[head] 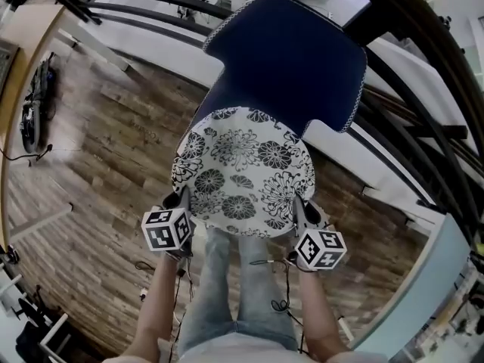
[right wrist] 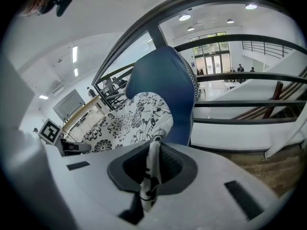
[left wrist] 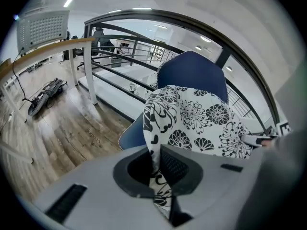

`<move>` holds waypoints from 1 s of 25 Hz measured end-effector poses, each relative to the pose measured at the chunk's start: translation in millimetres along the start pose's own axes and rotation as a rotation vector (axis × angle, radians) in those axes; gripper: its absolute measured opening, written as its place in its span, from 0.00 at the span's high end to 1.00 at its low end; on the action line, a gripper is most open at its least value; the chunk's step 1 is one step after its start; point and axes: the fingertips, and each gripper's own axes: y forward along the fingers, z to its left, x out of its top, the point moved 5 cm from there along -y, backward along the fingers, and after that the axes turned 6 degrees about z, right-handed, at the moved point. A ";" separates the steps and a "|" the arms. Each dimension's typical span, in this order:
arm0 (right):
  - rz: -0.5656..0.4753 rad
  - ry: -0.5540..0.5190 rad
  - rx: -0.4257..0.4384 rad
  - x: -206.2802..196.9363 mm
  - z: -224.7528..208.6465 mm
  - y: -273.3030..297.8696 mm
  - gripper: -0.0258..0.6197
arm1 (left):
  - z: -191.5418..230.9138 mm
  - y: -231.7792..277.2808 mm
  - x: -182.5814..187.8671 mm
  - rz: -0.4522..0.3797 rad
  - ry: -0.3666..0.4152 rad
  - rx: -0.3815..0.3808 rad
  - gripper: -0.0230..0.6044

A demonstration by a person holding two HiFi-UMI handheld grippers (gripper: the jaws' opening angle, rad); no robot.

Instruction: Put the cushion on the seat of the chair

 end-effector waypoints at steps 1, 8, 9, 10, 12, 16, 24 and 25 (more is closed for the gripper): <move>-0.003 0.004 -0.005 1.3 5.7 -8.7 0.93 | 0.0 -7.9 0.4 0.000 -0.001 -0.003 0.94; -0.022 0.016 -0.037 3.6 26.3 -35.8 0.93 | -0.3 -32.6 4.8 -0.008 0.002 -0.010 0.94; -0.025 0.017 -0.040 3.6 26.1 -35.7 0.93 | -0.8 -31.6 4.6 -0.008 0.010 -0.010 0.94; -0.026 0.018 -0.045 4.8 26.4 -35.9 0.93 | -1.0 -30.9 5.5 -0.006 0.017 -0.010 0.94; -0.024 0.017 -0.056 9.2 27.4 -33.9 0.93 | 0.0 -28.5 10.4 0.001 0.027 -0.013 0.94; -0.036 0.004 -0.076 10.2 26.3 -29.4 0.93 | 3.5 -23.2 16.2 -0.007 0.048 -0.021 0.94; -0.048 -0.008 -0.099 0.3 19.0 -12.7 0.93 | 8.3 -3.7 13.5 -0.014 0.069 -0.008 0.94; -0.048 -0.007 -0.100 -0.9 18.8 -10.2 0.93 | 7.6 -1.6 14.5 -0.012 0.076 -0.006 0.94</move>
